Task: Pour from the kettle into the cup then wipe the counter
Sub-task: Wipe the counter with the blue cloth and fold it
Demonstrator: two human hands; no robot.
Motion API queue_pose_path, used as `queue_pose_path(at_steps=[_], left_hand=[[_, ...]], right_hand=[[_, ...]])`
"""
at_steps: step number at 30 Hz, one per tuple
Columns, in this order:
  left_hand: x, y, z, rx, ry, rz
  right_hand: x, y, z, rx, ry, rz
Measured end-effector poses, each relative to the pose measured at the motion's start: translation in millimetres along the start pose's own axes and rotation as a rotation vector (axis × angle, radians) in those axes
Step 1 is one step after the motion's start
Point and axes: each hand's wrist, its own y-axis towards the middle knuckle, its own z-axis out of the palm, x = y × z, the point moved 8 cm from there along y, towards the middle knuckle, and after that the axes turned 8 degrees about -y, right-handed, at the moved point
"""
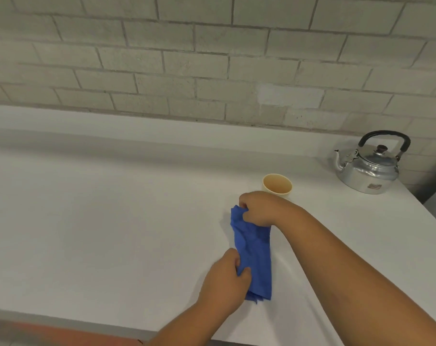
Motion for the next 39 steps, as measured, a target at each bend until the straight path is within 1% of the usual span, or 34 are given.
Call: queue_pose_path(at_steps=[3, 5, 9, 13, 17, 20, 26, 29, 31, 32, 33, 34, 35, 37, 38, 39], left_hand=[[7, -1, -37, -0.123, -0.202, -0.041], [16, -3, -66, -0.212, -0.311, -0.069], [34, -5, -122, -0.349, -0.447, -0.108], [54, -7, -163, -0.446, -0.465, -0.158], [80, -3, -181, -0.431, -0.502, -0.244], [95, 3, -187, -0.407, -0.494, -0.274], [105, 15, -191, -0.352, -0.241, -0.276], [99, 15, -191, -0.347, -0.138, -0.255], [93, 14, -190, -0.344, -0.046, -0.226], [87, 14, -190, -0.348, 0.069, -0.192], [78, 13, -191, -0.37, 0.225, -0.136], [69, 12, -192, -0.402, 0.369, -0.062], [60, 12, -188, -0.402, 0.492, 0.016], [42, 12, -174, -0.358, 0.64, 0.195], [36, 13, -163, -0.304, 0.695, 0.274], [34, 16, -154, -0.246, 0.761, 0.307]], right_hand=[[14, -5, -41, -0.091, 0.002, -0.034], [29, -2, -65, -0.154, 0.05, -0.073], [69, 25, -96, -0.221, 0.131, -0.144], [116, 68, -94, -0.173, 0.096, -0.183], [151, 109, -69, -0.082, -0.033, -0.189], [162, 135, -45, 0.005, -0.133, -0.161], [164, 165, -12, 0.129, -0.274, -0.096], [161, 170, -2, 0.18, -0.284, -0.058], [157, 170, 1, 0.176, -0.252, -0.026], [155, 168, 0, 0.15, -0.22, -0.021], [155, 166, -1, 0.087, -0.19, -0.029], [156, 162, -5, -0.011, -0.179, -0.053], [159, 155, -8, -0.125, -0.178, -0.096], [170, 139, -7, -0.3, -0.169, -0.224], [176, 132, -2, -0.34, -0.154, -0.302], [181, 127, 6, -0.341, -0.13, -0.368]])
